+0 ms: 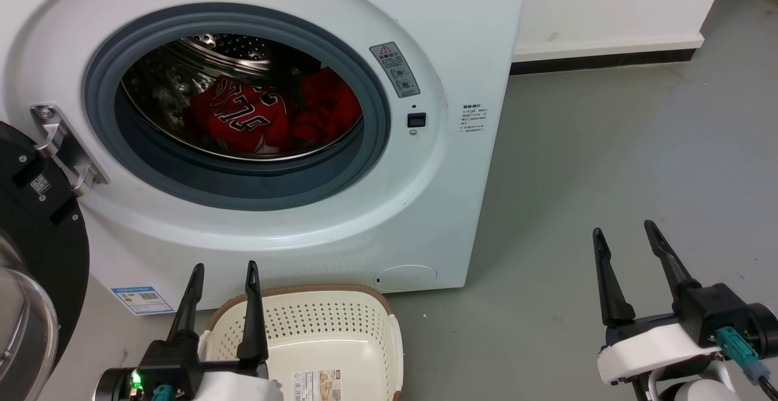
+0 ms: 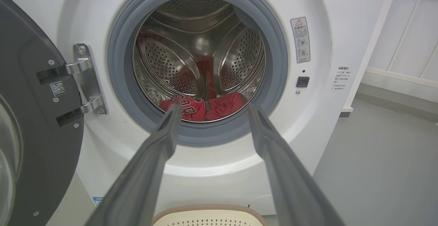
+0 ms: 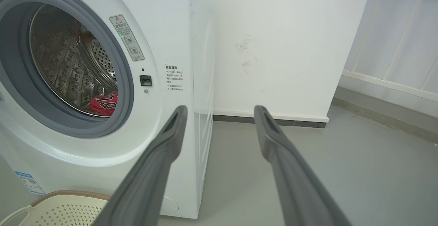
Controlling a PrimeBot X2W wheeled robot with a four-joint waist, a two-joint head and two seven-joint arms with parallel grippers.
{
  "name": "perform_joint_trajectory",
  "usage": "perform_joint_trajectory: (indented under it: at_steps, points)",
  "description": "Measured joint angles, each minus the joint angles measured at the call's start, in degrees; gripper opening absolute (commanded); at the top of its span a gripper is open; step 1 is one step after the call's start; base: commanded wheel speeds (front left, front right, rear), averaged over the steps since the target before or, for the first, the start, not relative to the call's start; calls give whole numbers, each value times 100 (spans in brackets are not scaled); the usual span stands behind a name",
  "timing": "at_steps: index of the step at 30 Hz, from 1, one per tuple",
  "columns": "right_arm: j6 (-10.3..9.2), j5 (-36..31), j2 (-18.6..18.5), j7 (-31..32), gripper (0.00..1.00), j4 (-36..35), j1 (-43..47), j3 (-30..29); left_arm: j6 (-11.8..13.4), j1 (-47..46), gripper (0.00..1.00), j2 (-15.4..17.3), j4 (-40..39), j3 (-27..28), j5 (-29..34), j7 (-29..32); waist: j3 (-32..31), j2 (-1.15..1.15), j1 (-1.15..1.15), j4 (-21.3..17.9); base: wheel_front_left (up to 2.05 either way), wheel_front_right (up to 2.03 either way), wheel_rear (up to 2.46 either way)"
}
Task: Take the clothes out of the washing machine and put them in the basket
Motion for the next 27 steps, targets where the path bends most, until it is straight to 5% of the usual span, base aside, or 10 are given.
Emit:
perform_joint_trajectory:
  at_steps: [15,27]
  points:
    - [0,-296,-1,-165,100,96,-3,9,177,3,100,153,87,-199,465,-151,9,0,0,-36,0,0,0]
    - [0,426,-1,-183,100,347,-15,8,-403,19,100,-2,198,309,253,-174,17,0,0,-60,0,0,0]
